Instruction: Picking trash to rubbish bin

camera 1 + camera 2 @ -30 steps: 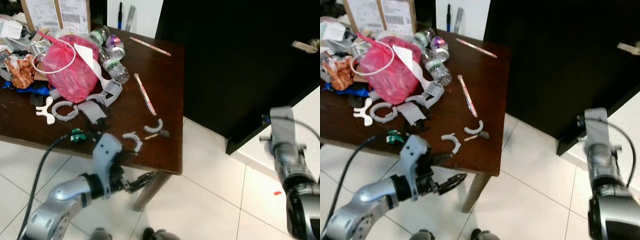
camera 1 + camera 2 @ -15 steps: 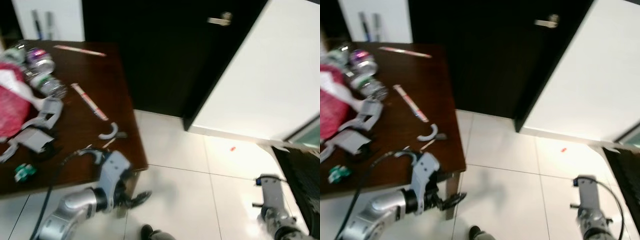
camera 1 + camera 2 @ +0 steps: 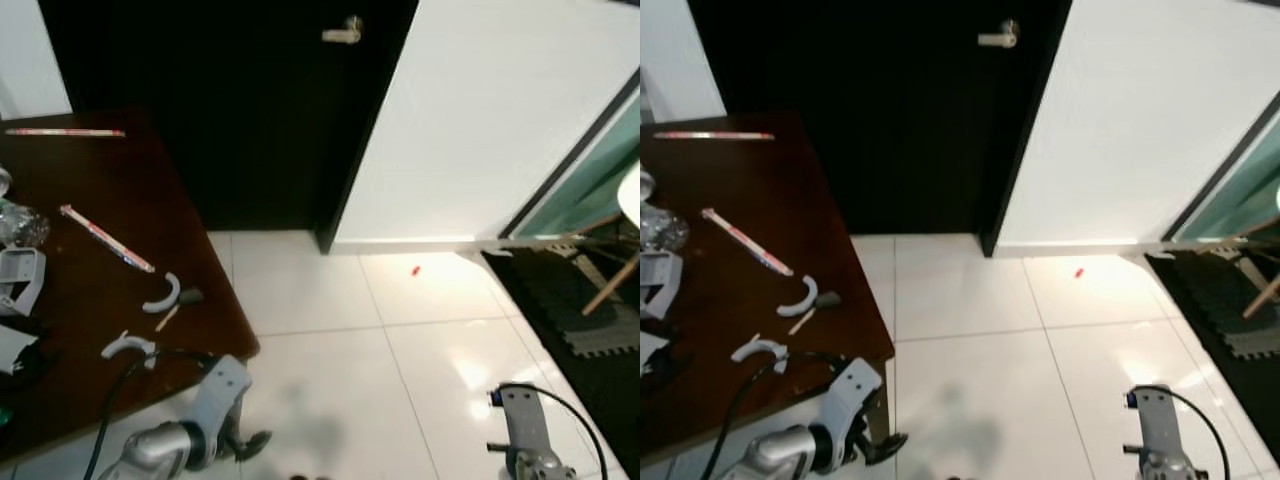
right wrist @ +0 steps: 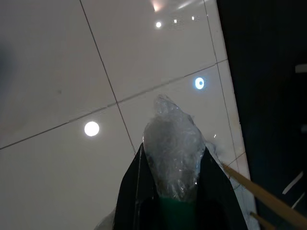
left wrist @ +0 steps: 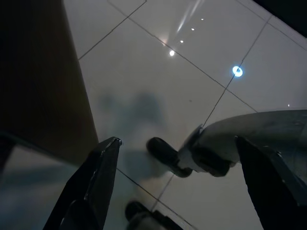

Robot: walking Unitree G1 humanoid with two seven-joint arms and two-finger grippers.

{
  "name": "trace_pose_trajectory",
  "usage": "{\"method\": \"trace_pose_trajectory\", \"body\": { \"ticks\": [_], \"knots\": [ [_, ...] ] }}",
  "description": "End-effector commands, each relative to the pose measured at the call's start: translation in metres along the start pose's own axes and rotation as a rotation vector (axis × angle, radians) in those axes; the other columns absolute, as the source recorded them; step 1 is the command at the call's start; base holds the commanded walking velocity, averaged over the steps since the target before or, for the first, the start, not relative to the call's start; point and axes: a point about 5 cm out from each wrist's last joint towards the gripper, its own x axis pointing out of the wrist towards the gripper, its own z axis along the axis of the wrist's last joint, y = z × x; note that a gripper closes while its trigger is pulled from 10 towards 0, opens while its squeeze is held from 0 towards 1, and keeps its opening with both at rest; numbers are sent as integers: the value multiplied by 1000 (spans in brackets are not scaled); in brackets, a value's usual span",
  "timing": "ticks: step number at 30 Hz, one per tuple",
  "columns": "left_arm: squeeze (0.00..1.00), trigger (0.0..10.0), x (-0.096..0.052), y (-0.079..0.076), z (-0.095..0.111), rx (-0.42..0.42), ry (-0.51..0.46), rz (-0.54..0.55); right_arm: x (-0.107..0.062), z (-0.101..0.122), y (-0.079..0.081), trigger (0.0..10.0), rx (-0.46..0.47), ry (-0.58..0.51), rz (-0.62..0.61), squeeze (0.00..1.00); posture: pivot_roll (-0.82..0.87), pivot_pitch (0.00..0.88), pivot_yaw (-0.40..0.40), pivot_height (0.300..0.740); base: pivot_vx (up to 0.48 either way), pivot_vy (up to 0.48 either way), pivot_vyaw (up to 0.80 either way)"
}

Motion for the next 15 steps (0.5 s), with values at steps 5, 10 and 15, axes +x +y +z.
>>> {"method": "trace_pose_trajectory", "body": {
  "ticks": [5, 10, 15],
  "knots": [
    [0, 10000, 10, -20, 27, 70, -146, -120, -1, -12, -1, 10000, -12, 37, 2, 0, 165, 158, -120, 740, 0, 0, -763],
    [0, 10000, 9, -34, 67, 197, -311, -203, -1, -12, 0, 10000, 1, 29, 6, 0, 162, 160, -119, 740, 0, 0, -763],
    [0, 10000, 1, -44, 95, 284, -377, -281, -1, -11, 2, 10000, 6, 22, 17, 0, 163, 162, -118, 740, 0, 0, -763]
  ]
}}
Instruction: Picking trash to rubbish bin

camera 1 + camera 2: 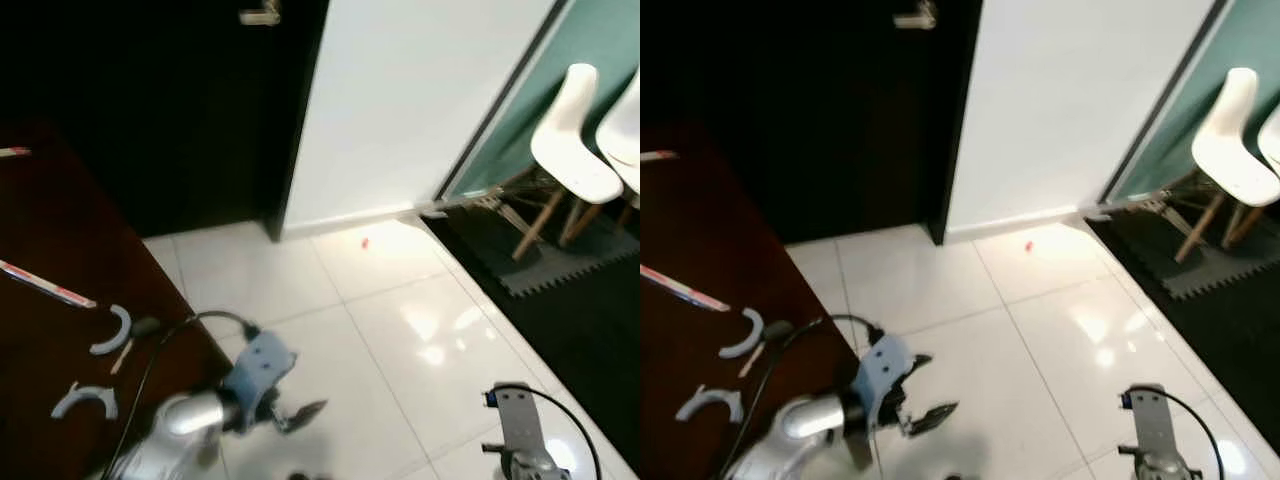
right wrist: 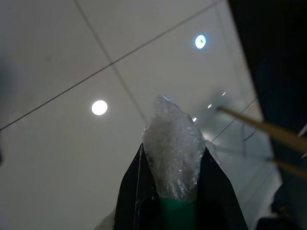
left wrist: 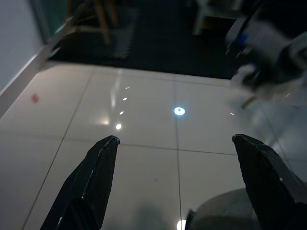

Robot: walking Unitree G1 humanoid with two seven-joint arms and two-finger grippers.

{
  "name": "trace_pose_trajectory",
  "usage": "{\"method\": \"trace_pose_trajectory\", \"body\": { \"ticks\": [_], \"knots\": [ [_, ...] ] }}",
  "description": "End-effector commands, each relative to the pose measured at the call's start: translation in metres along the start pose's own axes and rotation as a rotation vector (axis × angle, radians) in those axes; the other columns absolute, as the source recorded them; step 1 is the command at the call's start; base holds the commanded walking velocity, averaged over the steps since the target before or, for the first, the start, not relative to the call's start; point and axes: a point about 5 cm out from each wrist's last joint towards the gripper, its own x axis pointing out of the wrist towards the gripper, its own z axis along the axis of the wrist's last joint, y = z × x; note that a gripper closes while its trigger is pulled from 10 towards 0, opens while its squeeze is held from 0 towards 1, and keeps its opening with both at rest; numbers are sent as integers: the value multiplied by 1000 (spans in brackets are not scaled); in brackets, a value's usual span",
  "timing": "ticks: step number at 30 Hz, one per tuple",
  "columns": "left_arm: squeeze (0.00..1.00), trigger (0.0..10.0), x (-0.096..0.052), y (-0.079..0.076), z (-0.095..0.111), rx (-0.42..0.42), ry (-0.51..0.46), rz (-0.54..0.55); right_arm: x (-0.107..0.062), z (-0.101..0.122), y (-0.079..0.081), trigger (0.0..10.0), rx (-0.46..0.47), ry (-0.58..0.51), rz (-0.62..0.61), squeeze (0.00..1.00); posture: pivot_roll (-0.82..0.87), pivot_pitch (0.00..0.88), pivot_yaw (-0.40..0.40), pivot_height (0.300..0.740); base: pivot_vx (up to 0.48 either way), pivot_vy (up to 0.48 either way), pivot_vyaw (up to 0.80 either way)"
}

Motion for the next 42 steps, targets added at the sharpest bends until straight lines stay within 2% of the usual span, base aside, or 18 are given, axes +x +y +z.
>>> {"method": "trace_pose_trajectory", "body": {
  "ticks": [1, 5, 11, 17, 22, 25, 27, 31, 42],
  "knots": [
    [0, 10000, 3, -7, 3, 3, 2, -56, 0, -8, -5, 10000, 6, 22, -11, 0, 163, 162, -118, 740, 0, 0, -763],
    [0, 10000, 3, -7, 5, 6, -2, -59, -1, -9, -4, 10000, 4, 26, -9, 0, 165, 162, -113, 740, 0, 0, -763],
    [0, 10000, 1, -2, -8, -21, 41, -23, -1, -11, -2, 10000, -1, 33, -6, 0, 164, 159, -107, 740, 0, 0, -763],
    [0, 10000, 7, 5, -8, -75, 11, 44, -1, -15, 0, 10000, -13, 45, 0, 0, 152, 144, -104, 740, 0, 0, -763],
    [0, 10000, 10, 13, -8, -77, 7, 109, -2, -18, 1, 10000, -21, 54, 5, 0, 152, 140, -104, 740, 0, 0, -763],
    [0, 10000, 11, 15, -7, -78, -3, 124, -2, -19, 2, 10000, -26, 55, 10, 0, 149, 134, -102, 740, 0, -450, -763],
    [0, 10000, 11, 16, -7, -81, -6, 125, -2, -18, 4, 10000, 9, 42, 16, 0, 149, 133, -102, 740, 0, -450, -763],
    [0, 10000, 12, 17, -6, -84, -10, 124, -2, -19, 8, 10000, -24, 50, 34, 0, 148, 133, -101, 740, 0, -446, 0],
    [0, 10000, 11, 19, -5, -94, -22, 134, -3, -25, 12, 10000, -27, 67, 60, 0, 149, 141, -103, 740, 0, -440, 0]
  ]
}}
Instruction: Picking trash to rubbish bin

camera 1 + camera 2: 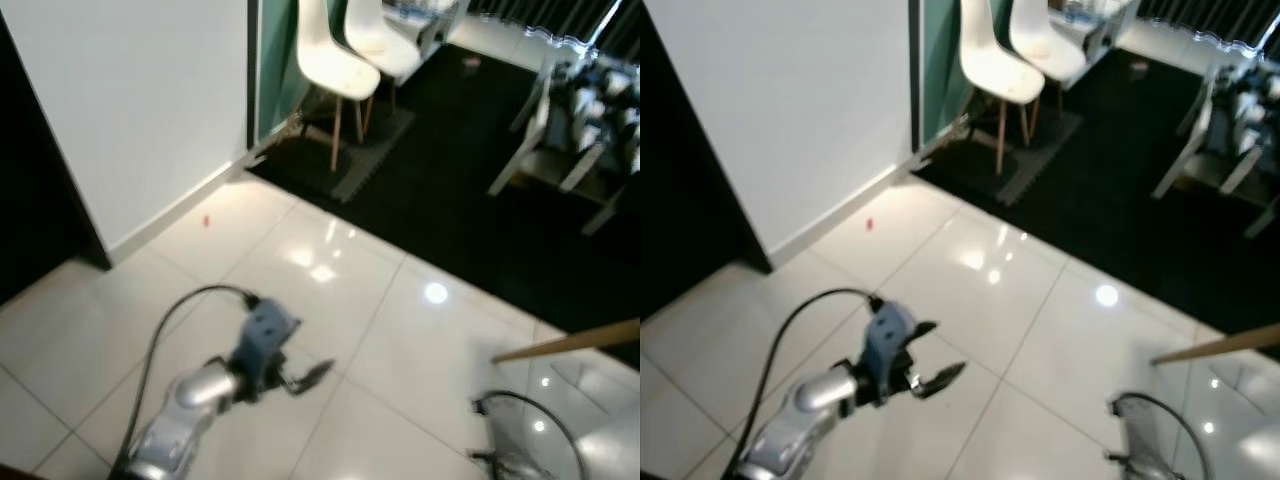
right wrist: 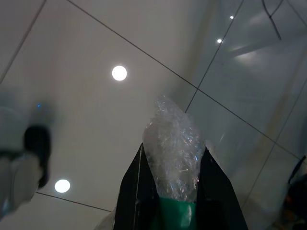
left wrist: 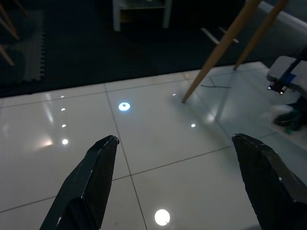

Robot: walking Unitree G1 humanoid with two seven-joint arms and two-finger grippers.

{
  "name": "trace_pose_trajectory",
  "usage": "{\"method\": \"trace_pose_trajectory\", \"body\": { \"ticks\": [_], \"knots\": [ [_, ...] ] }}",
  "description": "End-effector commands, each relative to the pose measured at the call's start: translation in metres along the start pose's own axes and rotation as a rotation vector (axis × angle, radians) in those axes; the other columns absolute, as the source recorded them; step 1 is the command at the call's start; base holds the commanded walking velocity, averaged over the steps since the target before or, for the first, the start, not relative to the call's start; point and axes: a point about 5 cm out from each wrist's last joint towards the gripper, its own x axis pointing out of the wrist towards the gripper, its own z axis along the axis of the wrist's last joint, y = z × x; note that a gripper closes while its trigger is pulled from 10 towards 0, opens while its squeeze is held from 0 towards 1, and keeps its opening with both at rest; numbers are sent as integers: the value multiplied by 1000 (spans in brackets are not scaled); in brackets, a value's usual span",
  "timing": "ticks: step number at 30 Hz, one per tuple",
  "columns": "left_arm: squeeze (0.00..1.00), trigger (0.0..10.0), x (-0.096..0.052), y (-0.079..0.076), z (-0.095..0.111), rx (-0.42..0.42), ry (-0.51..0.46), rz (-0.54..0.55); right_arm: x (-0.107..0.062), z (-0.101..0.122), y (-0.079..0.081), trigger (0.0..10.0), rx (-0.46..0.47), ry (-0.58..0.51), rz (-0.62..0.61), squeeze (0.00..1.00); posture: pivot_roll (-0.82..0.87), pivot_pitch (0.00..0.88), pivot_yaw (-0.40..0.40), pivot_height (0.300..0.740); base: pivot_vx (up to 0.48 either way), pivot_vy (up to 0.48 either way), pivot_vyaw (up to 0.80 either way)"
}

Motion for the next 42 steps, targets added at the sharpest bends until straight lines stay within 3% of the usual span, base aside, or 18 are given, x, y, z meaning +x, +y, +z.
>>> {"method": "trace_pose_trajectory", "body": {
  "ticks": [1, 12, 18, 19, 24, 26, 28, 30, 32, 33, 37, 38, 39, 40, 42],
  "knots": [
    [0, 10000, 0, -6, -6, -19, 19, -19, -2, -18, -11, 10000, -19, 57, -29, 0, 149, 142, -102, 740, 0, -439, 0],
    [0, 10000, 0, -4, -10, -45, 25, 2, -2, -20, -10, 10000, -22, 60, -20, 0, 142, 146, -99, 740, 0, -344, 0],
    [0, 10000, -8, 12, -32, -56, 97, 118, -2, -21, -8, 10000, -20, 73, -8, 0, 142, 146, -98, 740, 0, 0, -788],
    [0, 10000, -13, 17, -45, -63, 149, 165, -2, -22, -8, 10000, -22, 74, -7, 0, 142, 145, -97, 740, 0, 0, -788],
    [0, 10000, -22, 21, -66, -84, 225, 223, -2, -22, -7, 10000, -23, 76, -5, 0, 141, 145, -97, 740, 0, 0, -788],
    [0, 10000, -41, 25, -100, -119, 374, 340, -2, -23, -6, 10000, -25, 80, -1, 0, 139, 142, -96, 740, 0, 0, -788],
    [0, 10000, -60, 22, -130, -78, 544, 407, -2, -24, -5, 10000, -24, 83, 1, 0, 143, 136, -95, 740, 0, 0, -788],
    [0, 10000, -65, 20, -136, -53, 588, 412, -2, -24, -4, 10000, -24, 84, 1, 0, 143, 136, -95, 740, 0, 0, -788],
    [0, 10000, -78, 15, -153, -9, 707, 439, -3, -24, -3, 10000, -23, 85, 4, 0, 148, 132, -92, 740, 0, 0, -788],
    [0, 10000, -78, 15, -153, -9, 707, 439, -3, -24, -3, 10000, -23, 85, 4, 0, 148, 132, -92, 740, 0, 0, -788],
    [0, 10000, -117, -10, -189, -95, 931, 544, -3, -28, 4, 10000, -30, 92, 21, 0, 148, 123, -85, 740, 0, 0, -788],
    [0, 10000, -117, -10, -189, -95, 931, 544, -3, -28, 4, 10000, -30, 92, 21, 0, 148, 123, -85, 740, 0, 0, -788],
    [0, 10000, -126, -20, -197, -168, 967, 576, -4, -29, 7, 10000, -30, 95, 26, 0, 146, 119, -79, 740, 0, 0, -788],
    [0, 10000, -126, -20, -197, -168, 967, 576, -4, -29, 7, 10000, -30, 95, 26, 0, 146, 119, -79, 740, 0, 0, -788],
    [0, 10000, -132, -36, -206, -265, 997, 596, -4, -34, 10, 10000, -30, 105, 36, 0, 141, 115, -71, 740, 0, 0, -788]
  ]
}}
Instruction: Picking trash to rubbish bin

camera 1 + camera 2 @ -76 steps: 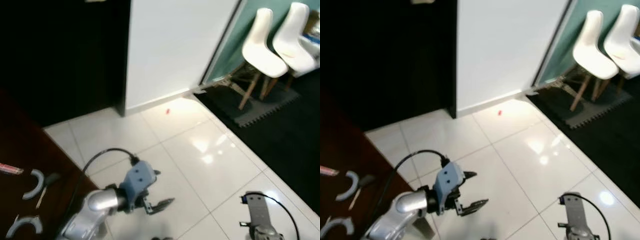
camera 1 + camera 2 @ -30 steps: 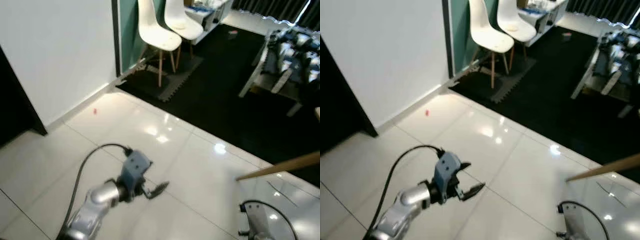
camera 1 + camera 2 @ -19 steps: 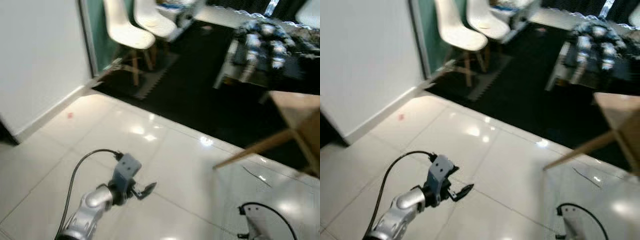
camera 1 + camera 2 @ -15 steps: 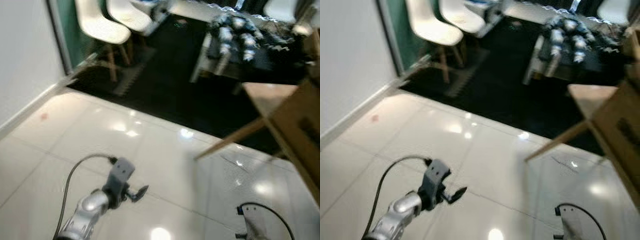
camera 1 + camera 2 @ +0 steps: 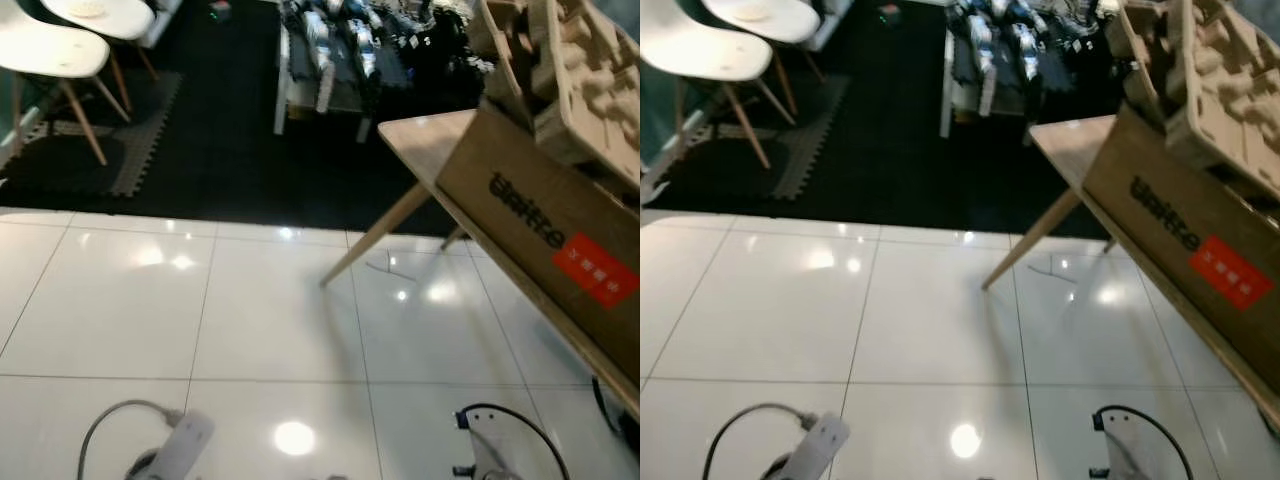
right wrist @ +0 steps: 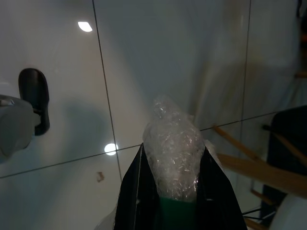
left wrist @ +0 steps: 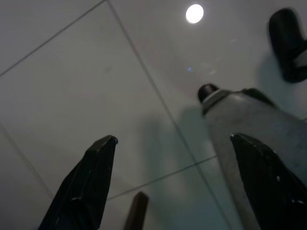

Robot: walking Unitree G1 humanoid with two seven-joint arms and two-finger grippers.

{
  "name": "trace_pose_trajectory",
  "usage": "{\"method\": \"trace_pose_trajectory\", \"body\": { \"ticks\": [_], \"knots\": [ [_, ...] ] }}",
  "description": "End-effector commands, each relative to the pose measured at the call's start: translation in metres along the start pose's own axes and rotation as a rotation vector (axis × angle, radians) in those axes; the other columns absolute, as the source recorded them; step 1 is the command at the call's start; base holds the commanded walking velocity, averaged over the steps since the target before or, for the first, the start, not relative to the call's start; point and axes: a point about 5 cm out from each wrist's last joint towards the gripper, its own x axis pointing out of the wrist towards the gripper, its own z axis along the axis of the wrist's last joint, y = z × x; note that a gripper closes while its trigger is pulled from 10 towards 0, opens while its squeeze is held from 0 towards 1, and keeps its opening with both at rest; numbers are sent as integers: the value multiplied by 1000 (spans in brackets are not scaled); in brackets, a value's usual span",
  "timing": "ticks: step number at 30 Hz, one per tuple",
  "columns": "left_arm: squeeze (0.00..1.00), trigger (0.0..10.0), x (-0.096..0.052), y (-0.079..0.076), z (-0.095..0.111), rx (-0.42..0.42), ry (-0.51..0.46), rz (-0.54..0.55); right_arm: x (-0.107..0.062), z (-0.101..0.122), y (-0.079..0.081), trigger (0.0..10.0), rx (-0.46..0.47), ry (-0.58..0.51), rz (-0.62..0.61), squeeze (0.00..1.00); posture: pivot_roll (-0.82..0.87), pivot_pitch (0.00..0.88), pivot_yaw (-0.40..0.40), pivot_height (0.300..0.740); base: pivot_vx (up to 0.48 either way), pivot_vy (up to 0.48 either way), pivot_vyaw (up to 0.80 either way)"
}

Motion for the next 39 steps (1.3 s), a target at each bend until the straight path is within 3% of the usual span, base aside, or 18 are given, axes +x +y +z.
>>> {"method": "trace_pose_trajectory", "body": {
  "ticks": [1, 4, 8, 15, 31, 34, 35, 36, 39],
  "knots": [
    [0, 10000, -2, -12, -15, -43, 58, -26, -1, -12, -3, 10000, -11, 37, -8, 0, 141, 115, -71, 740, 0, 0, -788],
    [0, 10000, -4, -22, -29, -73, 109, -42, -1, -16, 0, 10000, -12, 46, 0, 0, 136, 110, -68, 740, 0, 0, -788],
    [0, 10000, -9, -42, -46, -36, 177, -92, -2, -18, 2, 10000, 3, 43, 10, 0, 112, 99, -55, 740, 0, 0, -788],
    [0, 10000, -5, -41, -36, 10, 154, -96, -1, -13, 0, 10000, 6, 14, 11, 0, 102, 82, -52, 740, 0, 0, -788],
    [0, 10000, -2, -41, -26, 14, 132, -92, 0, 18, 6, 10000, 26, -101, 54, 0, 92, 76, -41, 740, 0, 0, -788],
    [0, 10000, -2, -43, -27, 16, 135, -100, -2, 53, 8, 10000, 87, -270, 112, 0, 85, 82, -38, 740, 0, 0, 0],
    [0, 10000, -2, -43, -27, 16, 135, -100, -2, 53, 8, 10000, 87, -270, 112, 0, 85, 82, -38, 740, 0, 0, 0],
    [0, 10000, -3, -44, -29, 21, 139, -105, -9, 85, 15, 10000, 127, -422, 235, 0, 79, 84, -34, 740, 0, 0, 0],
    [0, 10000, -3, -44, -29, 23, 141, -106, -17, 110, 26, 10000, 127, -539, 384, 0, 74, 85, -33, 740, 0, 0, 0]
  ]
}}
